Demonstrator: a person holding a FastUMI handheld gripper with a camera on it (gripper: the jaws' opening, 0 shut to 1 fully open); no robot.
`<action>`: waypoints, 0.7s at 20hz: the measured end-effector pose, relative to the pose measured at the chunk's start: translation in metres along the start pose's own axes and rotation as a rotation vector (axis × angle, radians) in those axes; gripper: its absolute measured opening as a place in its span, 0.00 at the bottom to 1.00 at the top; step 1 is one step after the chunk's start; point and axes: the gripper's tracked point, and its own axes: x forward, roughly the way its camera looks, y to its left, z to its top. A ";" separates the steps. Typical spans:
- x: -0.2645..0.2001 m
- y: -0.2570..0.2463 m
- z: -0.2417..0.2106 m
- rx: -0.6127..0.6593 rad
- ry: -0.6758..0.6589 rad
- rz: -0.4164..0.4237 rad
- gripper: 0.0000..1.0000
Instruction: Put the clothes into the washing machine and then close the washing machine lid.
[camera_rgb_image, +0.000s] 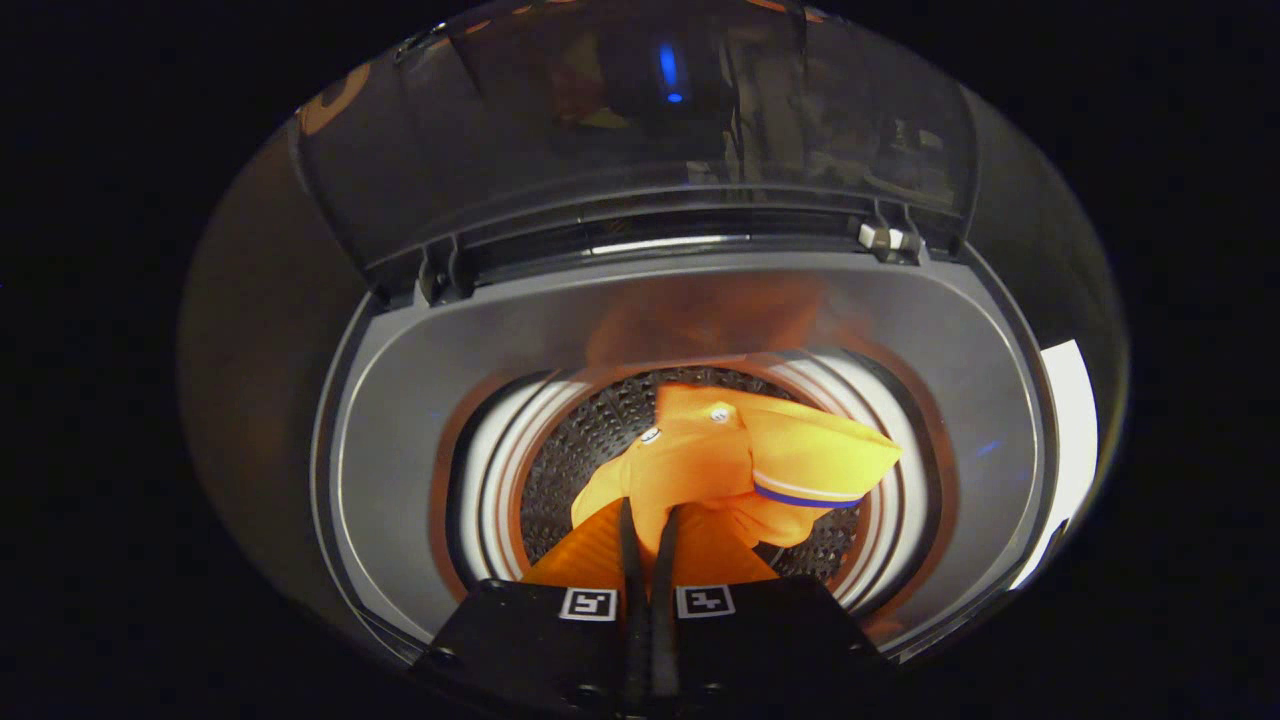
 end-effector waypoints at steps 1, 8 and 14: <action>0.001 -0.001 0.001 0.006 0.005 -0.009 0.08; 0.004 -0.010 -0.011 0.016 0.051 -0.025 0.13; -0.002 -0.013 -0.014 -0.034 0.044 -0.034 1.00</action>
